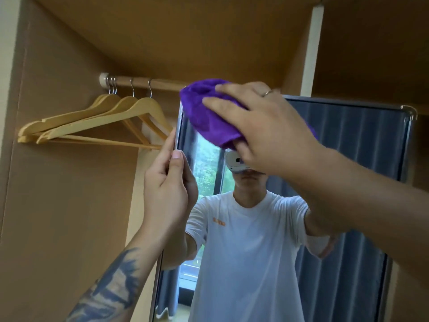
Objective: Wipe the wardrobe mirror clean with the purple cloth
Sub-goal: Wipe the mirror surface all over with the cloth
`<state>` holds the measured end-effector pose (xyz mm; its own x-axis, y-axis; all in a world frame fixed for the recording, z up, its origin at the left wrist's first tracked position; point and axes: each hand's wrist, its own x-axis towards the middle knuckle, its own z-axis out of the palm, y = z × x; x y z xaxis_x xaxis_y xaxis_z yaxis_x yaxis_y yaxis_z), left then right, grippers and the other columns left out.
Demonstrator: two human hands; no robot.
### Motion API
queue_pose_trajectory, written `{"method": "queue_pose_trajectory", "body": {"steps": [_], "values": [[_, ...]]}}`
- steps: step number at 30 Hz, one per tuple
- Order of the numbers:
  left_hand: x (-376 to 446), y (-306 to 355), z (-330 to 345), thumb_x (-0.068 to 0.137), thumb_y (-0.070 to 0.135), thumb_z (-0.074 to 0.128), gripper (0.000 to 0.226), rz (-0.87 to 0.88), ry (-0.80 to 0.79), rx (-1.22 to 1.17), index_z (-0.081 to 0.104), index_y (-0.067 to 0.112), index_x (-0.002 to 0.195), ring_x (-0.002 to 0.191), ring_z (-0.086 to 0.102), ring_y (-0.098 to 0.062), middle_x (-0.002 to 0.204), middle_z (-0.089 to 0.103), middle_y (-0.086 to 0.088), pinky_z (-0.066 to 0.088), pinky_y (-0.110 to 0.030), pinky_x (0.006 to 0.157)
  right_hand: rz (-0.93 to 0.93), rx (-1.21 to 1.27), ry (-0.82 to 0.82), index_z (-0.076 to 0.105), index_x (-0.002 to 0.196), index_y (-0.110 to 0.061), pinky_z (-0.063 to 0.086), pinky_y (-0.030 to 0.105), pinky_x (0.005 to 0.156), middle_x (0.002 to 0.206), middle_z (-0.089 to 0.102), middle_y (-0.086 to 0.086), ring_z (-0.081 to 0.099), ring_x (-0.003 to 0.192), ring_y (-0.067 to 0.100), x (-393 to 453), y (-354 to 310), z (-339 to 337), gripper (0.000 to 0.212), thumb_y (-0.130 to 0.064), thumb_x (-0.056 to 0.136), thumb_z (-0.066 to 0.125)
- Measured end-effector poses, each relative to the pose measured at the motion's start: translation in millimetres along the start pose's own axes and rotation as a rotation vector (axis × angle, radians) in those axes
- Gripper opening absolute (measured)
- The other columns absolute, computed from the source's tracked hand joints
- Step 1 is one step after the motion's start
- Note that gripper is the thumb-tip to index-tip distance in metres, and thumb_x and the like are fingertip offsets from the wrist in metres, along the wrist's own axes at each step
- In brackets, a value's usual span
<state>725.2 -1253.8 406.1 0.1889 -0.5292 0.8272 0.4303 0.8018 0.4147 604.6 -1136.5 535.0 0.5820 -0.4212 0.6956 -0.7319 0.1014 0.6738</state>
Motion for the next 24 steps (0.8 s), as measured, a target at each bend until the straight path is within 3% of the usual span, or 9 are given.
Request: {"method": "queue_pose_trajectory", "body": {"steps": [2, 4, 7, 11, 13, 15, 19, 21, 24], "values": [[-1.2, 0.6, -0.9, 0.113, 0.005, 0.04, 0.041, -0.01, 0.006, -0.018, 0.057, 0.027, 0.143, 0.062, 0.055, 0.025, 0.066, 0.058, 0.038, 0.039, 0.007, 0.06, 0.025, -0.002, 0.013, 0.05, 0.153, -0.02, 0.042, 0.049, 0.105, 0.155, 0.049, 0.014, 0.05, 0.13, 0.041, -2.1, -12.8, 5.1, 0.071, -0.028, 0.085, 0.071], [-1.2, 2.5, -3.5, 0.113, 0.006, 0.041, 0.041, -0.023, -0.002, -0.048, 0.065, 0.032, 0.133, 0.063, 0.057, 0.011, 0.069, 0.063, 0.026, 0.043, 0.0, 0.06, -0.064, -0.035, -0.014, 0.049, 0.153, -0.021, 0.041, 0.049, 0.106, 0.156, 0.048, 0.012, 0.049, 0.133, 0.038, -18.0, -29.7, 13.2, 0.069, -0.042, 0.088, 0.062], [-1.0, 5.6, -7.3, 0.111, 0.003, 0.044, 0.037, -0.045, -0.04, -0.097, 0.067, 0.017, 0.136, 0.074, 0.059, 0.0, 0.082, 0.071, 0.011, 0.048, -0.01, 0.064, -0.135, -0.029, 0.001, 0.051, 0.152, -0.023, 0.041, 0.049, 0.104, 0.155, 0.051, 0.011, 0.051, 0.133, 0.034, -36.5, -35.2, 17.3, 0.063, -0.054, 0.098, 0.045], [0.3, 3.3, -6.9, 0.112, 0.006, 0.043, 0.04, -0.033, -0.027, -0.049, 0.065, 0.029, 0.136, 0.07, 0.058, 0.006, 0.078, 0.069, 0.023, 0.045, -0.004, 0.064, -0.227, -0.175, 0.008, 0.051, 0.152, -0.02, 0.046, 0.048, 0.093, 0.151, 0.053, 0.014, 0.059, 0.12, 0.038, -25.1, -17.6, 13.1, 0.06, -0.047, 0.098, 0.055], [0.3, 1.3, -4.4, 0.113, 0.008, 0.042, 0.04, -0.015, -0.007, -0.015, 0.059, 0.035, 0.137, 0.065, 0.057, 0.02, 0.07, 0.061, 0.038, 0.042, 0.004, 0.062, -0.151, -0.176, 0.051, 0.053, 0.149, -0.018, 0.049, 0.048, 0.084, 0.146, 0.056, 0.016, 0.06, 0.11, 0.043, -10.0, -5.2, 4.8, 0.063, -0.039, 0.091, 0.067], [-0.6, 0.2, -1.1, 0.113, 0.006, 0.041, 0.04, -0.022, 0.001, -0.008, 0.055, 0.026, 0.144, 0.064, 0.053, 0.028, 0.066, 0.056, 0.044, 0.038, 0.008, 0.061, -0.006, -0.139, 0.078, 0.049, 0.152, -0.023, 0.048, 0.05, 0.081, 0.147, 0.054, 0.015, 0.057, 0.106, 0.046, -0.1, 0.4, -3.3, 0.067, -0.033, 0.088, 0.069], [-0.7, -0.5, -3.7, 0.113, 0.007, 0.041, 0.04, -0.011, -0.005, 0.002, 0.055, 0.032, 0.14, 0.069, 0.057, 0.026, 0.073, 0.061, 0.043, 0.041, 0.006, 0.063, -0.072, -0.23, -0.001, 0.031, 0.16, -0.032, 0.046, 0.05, 0.086, 0.155, 0.042, 0.013, 0.051, 0.113, 0.044, -14.3, -22.9, 4.0, 0.074, -0.04, 0.092, 0.058], [-0.3, 0.3, -6.9, 0.112, 0.008, 0.042, 0.041, -0.028, -0.026, -0.021, 0.06, 0.033, 0.138, 0.076, 0.064, 0.017, 0.084, 0.071, 0.035, 0.047, 0.0, 0.066, -0.144, -0.167, -0.051, 0.034, 0.159, -0.029, 0.045, 0.05, 0.091, 0.155, 0.042, 0.012, 0.051, 0.119, 0.042, -31.7, -35.9, 8.7, 0.072, -0.05, 0.092, 0.05], [-0.4, 0.0, -9.2, 0.111, 0.008, 0.043, 0.041, -0.027, -0.047, -0.024, 0.057, 0.018, 0.148, 0.086, 0.068, 0.013, 0.098, 0.075, 0.028, 0.05, -0.003, 0.07, -0.179, -0.129, -0.081, 0.04, 0.158, -0.03, 0.044, 0.051, 0.094, 0.159, 0.044, 0.01, 0.051, 0.126, 0.04, -43.2, -39.2, 6.4, 0.071, -0.065, 0.096, 0.04]]}}
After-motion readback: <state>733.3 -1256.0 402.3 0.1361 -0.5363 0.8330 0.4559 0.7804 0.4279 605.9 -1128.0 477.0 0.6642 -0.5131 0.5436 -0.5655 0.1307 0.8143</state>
